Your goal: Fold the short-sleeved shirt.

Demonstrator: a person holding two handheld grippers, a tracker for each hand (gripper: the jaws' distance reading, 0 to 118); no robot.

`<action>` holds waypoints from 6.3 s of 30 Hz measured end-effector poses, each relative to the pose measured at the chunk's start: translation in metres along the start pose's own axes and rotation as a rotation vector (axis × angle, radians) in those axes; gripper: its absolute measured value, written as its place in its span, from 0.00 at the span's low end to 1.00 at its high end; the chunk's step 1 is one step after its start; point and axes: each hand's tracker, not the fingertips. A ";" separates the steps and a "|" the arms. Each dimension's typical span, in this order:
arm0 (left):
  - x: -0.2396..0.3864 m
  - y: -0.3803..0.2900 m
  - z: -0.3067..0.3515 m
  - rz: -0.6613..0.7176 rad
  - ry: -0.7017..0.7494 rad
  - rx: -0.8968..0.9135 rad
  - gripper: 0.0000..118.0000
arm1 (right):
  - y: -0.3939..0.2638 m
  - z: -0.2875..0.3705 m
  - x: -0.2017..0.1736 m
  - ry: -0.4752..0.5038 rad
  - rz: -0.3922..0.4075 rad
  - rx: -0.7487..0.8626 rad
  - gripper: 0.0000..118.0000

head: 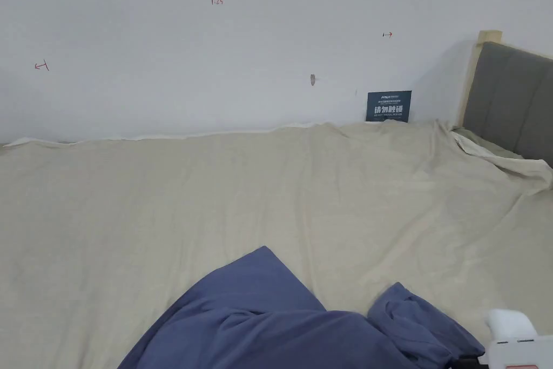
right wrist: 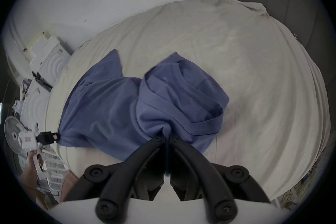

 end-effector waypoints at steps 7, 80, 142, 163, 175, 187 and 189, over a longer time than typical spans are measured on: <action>-0.010 -0.010 0.019 -0.003 -0.053 0.028 0.91 | -0.015 0.022 0.008 -0.029 -0.009 0.056 0.93; 0.281 0.261 -0.125 -0.727 -0.023 -0.101 0.06 | 0.054 0.055 -0.002 0.088 0.218 0.162 0.00; 0.191 0.391 0.269 -0.241 -0.167 0.779 0.06 | 0.375 0.256 -0.109 0.148 -0.059 0.701 0.02; 0.025 0.116 0.002 -0.058 -0.113 0.225 0.06 | 0.073 0.020 0.042 0.146 -0.141 0.184 0.02; -0.003 0.075 0.031 -0.036 -0.100 0.168 0.06 | 0.008 0.058 0.062 0.129 -0.058 0.143 0.02; -0.033 0.049 -0.022 0.050 0.017 0.059 0.75 | -0.015 -0.001 0.065 -0.056 -0.064 -0.010 0.65; -0.034 0.047 -0.015 0.018 0.003 0.057 0.95 | -0.016 0.003 0.064 -0.071 -0.056 -0.020 0.99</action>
